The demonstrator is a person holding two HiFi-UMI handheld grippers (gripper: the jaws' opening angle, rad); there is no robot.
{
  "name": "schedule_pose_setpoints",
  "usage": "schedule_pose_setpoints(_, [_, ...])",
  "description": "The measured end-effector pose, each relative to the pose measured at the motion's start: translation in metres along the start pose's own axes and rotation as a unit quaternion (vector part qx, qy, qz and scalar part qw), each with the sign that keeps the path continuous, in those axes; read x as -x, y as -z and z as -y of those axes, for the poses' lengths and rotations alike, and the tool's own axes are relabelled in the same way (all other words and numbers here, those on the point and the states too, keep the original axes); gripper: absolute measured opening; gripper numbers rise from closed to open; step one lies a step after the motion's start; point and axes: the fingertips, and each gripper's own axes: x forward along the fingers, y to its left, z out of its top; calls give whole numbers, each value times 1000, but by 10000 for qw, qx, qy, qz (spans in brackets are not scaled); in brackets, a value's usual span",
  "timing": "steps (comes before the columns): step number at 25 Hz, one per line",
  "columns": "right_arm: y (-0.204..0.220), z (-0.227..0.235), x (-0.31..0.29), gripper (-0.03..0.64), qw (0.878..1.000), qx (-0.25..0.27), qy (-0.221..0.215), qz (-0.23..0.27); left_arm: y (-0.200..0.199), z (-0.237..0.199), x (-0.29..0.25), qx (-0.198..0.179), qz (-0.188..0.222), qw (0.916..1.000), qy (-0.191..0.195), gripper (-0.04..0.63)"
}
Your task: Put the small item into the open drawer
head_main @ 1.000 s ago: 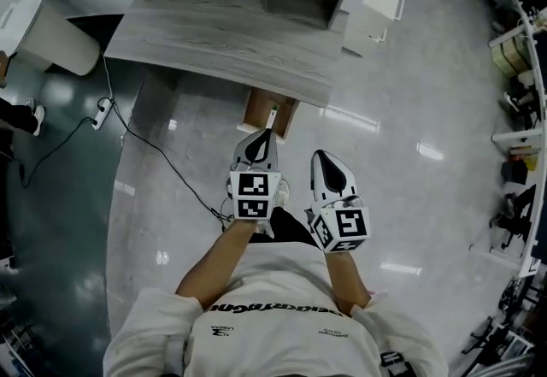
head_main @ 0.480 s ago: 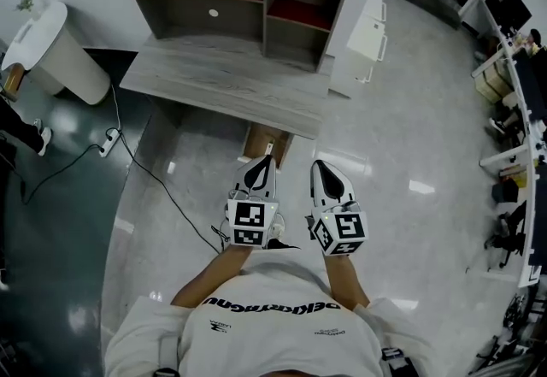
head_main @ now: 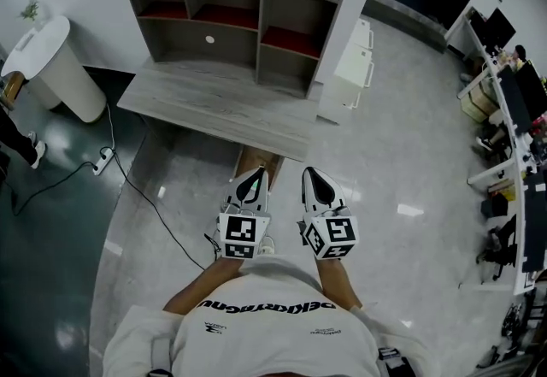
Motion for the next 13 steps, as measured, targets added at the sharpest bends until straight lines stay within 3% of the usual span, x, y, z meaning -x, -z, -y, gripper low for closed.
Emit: schedule_pose_setpoints(13, [-18, -2, -13, 32, 9997, 133, -121, 135, -20, -7, -4, -95, 202, 9997, -71, 15])
